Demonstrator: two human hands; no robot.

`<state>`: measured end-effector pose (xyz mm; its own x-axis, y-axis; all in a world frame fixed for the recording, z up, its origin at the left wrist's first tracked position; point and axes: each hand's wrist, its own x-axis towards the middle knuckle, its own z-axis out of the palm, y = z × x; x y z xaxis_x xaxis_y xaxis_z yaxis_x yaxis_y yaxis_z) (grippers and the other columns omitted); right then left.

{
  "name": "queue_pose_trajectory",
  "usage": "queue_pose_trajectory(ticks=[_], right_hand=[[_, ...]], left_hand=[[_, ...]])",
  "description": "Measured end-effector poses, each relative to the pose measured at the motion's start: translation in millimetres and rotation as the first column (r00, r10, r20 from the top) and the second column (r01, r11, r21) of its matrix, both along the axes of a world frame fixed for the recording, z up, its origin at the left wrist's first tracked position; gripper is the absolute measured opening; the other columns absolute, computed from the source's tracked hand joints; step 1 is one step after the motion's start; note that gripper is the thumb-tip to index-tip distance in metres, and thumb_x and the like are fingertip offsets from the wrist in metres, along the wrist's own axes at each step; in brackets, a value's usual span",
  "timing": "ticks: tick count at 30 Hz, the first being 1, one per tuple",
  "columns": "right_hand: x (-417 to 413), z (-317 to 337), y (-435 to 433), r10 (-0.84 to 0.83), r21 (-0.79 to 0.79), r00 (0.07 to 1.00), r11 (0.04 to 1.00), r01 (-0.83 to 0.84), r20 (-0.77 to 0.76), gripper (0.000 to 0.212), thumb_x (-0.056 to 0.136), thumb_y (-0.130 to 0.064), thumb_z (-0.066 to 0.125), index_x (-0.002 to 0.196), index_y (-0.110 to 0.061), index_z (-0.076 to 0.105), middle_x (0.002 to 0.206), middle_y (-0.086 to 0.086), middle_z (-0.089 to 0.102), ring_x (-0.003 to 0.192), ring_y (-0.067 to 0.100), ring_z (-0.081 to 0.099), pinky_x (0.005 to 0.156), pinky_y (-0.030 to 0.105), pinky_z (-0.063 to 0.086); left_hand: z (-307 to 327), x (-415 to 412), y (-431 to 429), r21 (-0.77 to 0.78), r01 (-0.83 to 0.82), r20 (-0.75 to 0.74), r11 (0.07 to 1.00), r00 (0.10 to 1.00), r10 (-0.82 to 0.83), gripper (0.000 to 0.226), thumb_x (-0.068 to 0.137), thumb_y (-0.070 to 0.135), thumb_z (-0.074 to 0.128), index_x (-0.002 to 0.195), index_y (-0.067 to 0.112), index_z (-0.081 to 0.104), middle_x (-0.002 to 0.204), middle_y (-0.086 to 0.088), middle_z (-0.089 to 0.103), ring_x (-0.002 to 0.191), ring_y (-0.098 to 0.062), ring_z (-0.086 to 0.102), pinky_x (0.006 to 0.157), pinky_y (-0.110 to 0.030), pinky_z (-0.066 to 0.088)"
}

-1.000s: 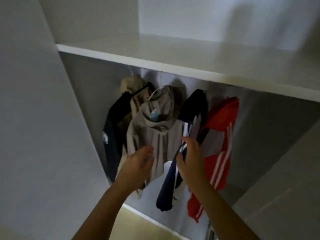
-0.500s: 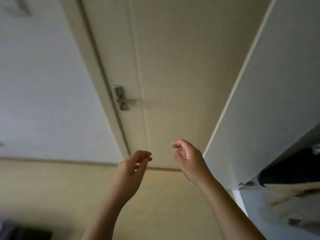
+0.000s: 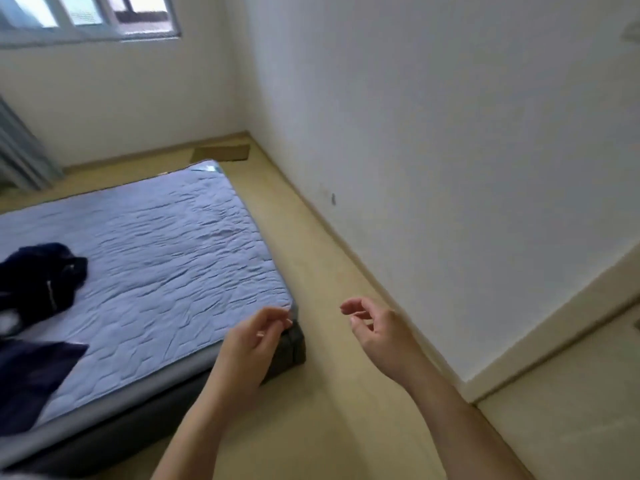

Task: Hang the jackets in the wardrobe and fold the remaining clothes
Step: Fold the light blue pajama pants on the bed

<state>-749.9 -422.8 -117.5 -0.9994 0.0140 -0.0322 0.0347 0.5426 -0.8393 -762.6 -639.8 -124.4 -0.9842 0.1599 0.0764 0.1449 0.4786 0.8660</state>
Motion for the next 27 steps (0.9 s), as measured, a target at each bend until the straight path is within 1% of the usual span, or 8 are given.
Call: queue_pose_trajectory(ticks=[2, 5, 9, 14, 16, 20, 23, 27], right_hand=[[-39, -6, -36, 0.131, 0.004, 0.991, 0.991, -0.131, 0.010, 0.020, 0.093, -0.012, 0.052, 0.101, -0.028, 0.062, 0.099, -0.012, 0.066, 0.089, -0.006, 0.058, 0.076, 0.010, 0.044], [-96, -14, -89, 0.304, -0.006, 0.953, 0.953, -0.304, 0.005, 0.023, 0.092, -0.010, 0.053, 0.099, -0.031, 0.059, 0.096, -0.013, 0.065, 0.085, -0.009, 0.057, 0.073, 0.007, 0.042], [-174, -27, -156, 0.514, 0.004, 0.857, 0.857, -0.515, 0.017, 0.021, 0.094, -0.013, 0.051, 0.106, -0.029, 0.059, 0.101, -0.014, 0.063, 0.090, -0.005, 0.056, 0.073, 0.010, 0.042], [-271, -33, -253, 0.714, 0.024, 0.698, 0.698, -0.716, 0.057, 0.024, 0.095, -0.012, 0.049, 0.114, -0.023, 0.058, 0.108, -0.007, 0.063, 0.093, 0.007, 0.057, 0.072, 0.006, 0.040], [-300, -36, -301, 0.771, 0.024, 0.633, 0.633, -0.774, 0.071, 0.025, 0.095, -0.012, 0.047, 0.114, -0.022, 0.059, 0.108, -0.007, 0.063, 0.094, 0.010, 0.058, 0.075, 0.014, 0.044], [-334, -51, -399, 0.876, 0.065, 0.457, 0.453, -0.889, 0.152, 0.030, 0.093, -0.012, 0.045, 0.119, -0.020, 0.057, 0.111, -0.004, 0.061, 0.097, 0.015, 0.058, 0.081, 0.028, 0.049], [-353, -72, -470, 0.915, 0.100, 0.345, 0.330, -0.938, 0.211, 0.032, 0.092, -0.011, 0.044, 0.121, -0.018, 0.056, 0.114, -0.002, 0.060, 0.094, 0.015, 0.057, 0.083, 0.029, 0.049], [-386, -121, -560, 0.900, 0.196, 0.279, 0.223, -0.955, 0.334, 0.036, 0.092, -0.014, 0.046, 0.127, -0.017, 0.051, 0.123, 0.002, 0.056, 0.102, 0.019, 0.055, 0.086, 0.029, 0.045]], left_hand=[[-5, -11, -38, -0.015, -0.104, 0.019, 0.994, 0.994, 0.104, 0.025, 0.095, 0.011, 0.052, 0.091, 0.033, 0.063, 0.089, 0.016, 0.070, 0.089, 0.004, 0.063, 0.074, -0.009, 0.045], [-12, -33, -89, -0.036, -0.224, 0.042, 0.974, 0.973, 0.226, 0.023, 0.095, 0.013, 0.053, 0.094, 0.034, 0.063, 0.093, 0.016, 0.070, 0.092, 0.003, 0.063, 0.077, -0.010, 0.047], [-21, -68, -144, -0.083, -0.393, 0.029, 0.916, 0.917, 0.397, 0.021, 0.096, 0.015, 0.052, 0.098, 0.034, 0.061, 0.095, 0.019, 0.067, 0.094, 0.006, 0.060, 0.075, -0.008, 0.046], [-36, -96, -209, -0.135, -0.639, 0.076, 0.757, 0.756, 0.651, 0.024, 0.093, 0.013, 0.056, 0.091, 0.036, 0.064, 0.094, 0.027, 0.065, 0.091, 0.003, 0.060, 0.073, -0.015, 0.045], [-40, -105, -236, -0.164, -0.716, 0.060, 0.679, 0.679, 0.731, 0.025, 0.091, 0.009, 0.057, 0.090, 0.033, 0.065, 0.099, 0.028, 0.062, 0.092, 0.006, 0.058, 0.073, -0.008, 0.043], [-55, -121, -298, -0.218, -0.814, 0.084, 0.539, 0.534, 0.841, 0.027, 0.090, 0.003, 0.057, 0.087, 0.029, 0.063, 0.090, 0.012, 0.066, 0.092, 0.013, 0.053, 0.073, -0.001, 0.039], [-83, -142, -363, -0.278, -0.838, 0.140, 0.469, 0.447, 0.883, 0.023, 0.089, 0.004, 0.057, 0.086, 0.026, 0.064, 0.095, 0.006, 0.065, 0.087, 0.000, 0.058, 0.071, -0.002, 0.037], [-135, -181, -470, -0.404, -0.792, 0.280, 0.457, 0.369, 0.886, 0.018, 0.086, 0.009, 0.058, 0.086, 0.027, 0.060, 0.099, 0.000, 0.062, 0.090, -0.017, 0.059, 0.078, -0.023, 0.042]])
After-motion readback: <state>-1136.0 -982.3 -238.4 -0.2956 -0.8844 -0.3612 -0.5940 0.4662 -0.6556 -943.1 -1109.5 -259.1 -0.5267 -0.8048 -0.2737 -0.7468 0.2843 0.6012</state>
